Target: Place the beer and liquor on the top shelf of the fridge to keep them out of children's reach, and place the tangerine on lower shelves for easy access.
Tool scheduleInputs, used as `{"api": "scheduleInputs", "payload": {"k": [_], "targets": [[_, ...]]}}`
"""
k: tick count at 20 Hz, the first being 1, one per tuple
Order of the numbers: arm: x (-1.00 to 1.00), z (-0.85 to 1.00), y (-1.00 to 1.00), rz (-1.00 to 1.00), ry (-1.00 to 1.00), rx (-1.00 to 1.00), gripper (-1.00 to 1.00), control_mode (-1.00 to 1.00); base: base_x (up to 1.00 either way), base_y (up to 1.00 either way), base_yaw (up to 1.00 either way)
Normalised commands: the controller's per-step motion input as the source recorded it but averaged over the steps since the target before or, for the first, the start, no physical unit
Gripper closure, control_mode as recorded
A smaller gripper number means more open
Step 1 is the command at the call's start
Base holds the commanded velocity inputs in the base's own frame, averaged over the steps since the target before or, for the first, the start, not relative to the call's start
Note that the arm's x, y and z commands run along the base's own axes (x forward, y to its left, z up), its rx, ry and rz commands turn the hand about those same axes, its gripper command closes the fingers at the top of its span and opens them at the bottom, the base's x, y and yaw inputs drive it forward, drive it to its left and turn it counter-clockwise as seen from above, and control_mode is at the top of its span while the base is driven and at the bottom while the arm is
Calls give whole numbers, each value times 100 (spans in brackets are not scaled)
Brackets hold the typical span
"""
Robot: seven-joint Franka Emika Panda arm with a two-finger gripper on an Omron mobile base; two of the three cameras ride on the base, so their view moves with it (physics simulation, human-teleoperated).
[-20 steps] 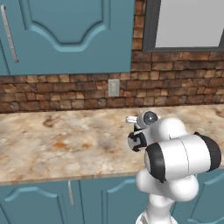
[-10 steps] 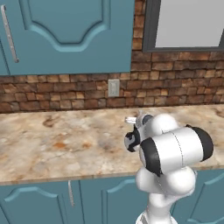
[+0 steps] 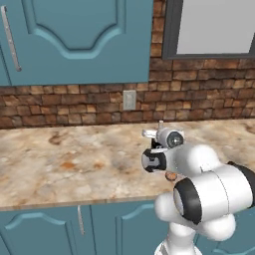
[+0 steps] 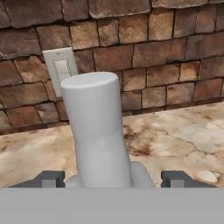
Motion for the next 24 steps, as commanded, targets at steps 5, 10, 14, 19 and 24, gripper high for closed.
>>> {"api": "scheduleInputs", "payload": {"k": [5,10,14,19,24], "targets": [[-31,100,-55,9,4,0,100,-100,0,0,0],[-46,100,-70,7,11,0,100,-100,0,0,0],[-68,100,-48,6,20,0,100,-100,0,0,0],[-100,57,-6,1,4,-5,100,-100,0,0,0],[-98,25,19,1,-5,-16,100,-100,0,0,0]]}}
